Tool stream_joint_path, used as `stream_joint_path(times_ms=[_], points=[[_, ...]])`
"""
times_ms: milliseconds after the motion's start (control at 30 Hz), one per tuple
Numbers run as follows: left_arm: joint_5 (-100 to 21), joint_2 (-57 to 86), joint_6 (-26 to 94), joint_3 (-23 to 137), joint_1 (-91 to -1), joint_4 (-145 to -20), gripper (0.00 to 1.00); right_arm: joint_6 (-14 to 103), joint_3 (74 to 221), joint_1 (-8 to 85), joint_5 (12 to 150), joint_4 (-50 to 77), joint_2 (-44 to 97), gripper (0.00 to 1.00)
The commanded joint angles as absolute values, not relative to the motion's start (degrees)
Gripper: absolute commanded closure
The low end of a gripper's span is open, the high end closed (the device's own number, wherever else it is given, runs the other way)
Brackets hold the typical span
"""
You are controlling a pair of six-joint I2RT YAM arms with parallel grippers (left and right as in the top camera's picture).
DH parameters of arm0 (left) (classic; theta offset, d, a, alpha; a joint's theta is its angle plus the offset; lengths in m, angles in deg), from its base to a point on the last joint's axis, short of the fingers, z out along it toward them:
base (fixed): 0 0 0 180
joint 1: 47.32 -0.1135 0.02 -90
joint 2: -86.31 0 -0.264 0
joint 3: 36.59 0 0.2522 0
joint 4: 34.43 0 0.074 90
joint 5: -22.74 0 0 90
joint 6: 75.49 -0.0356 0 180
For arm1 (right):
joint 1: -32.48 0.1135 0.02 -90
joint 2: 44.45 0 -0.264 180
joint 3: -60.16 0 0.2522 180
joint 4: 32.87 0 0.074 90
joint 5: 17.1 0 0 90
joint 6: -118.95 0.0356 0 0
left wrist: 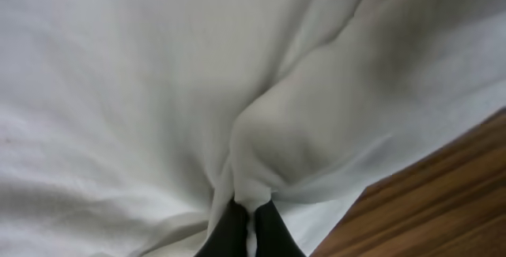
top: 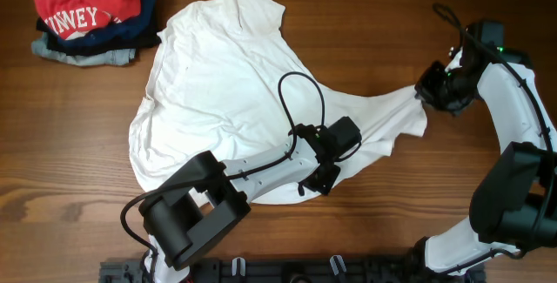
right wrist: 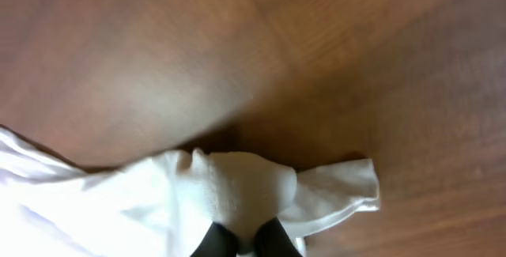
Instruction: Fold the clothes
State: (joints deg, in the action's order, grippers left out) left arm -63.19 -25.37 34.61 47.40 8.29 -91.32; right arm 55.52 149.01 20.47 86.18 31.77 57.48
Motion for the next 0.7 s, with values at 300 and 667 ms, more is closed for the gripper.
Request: stream_joint_path(times_ms=[300,667], points=[[-65.4,-27.1,36.2,45.3,8.3,-92.3,0.96,55.9,156.5,18.1,80.6,30.7,57.3,0.03],[-65.4,-27.1,37.5,45.3,8.3,-90.6,0.96,49.8,141.3,17.8,86.5,39.0,58.5,0.44]])
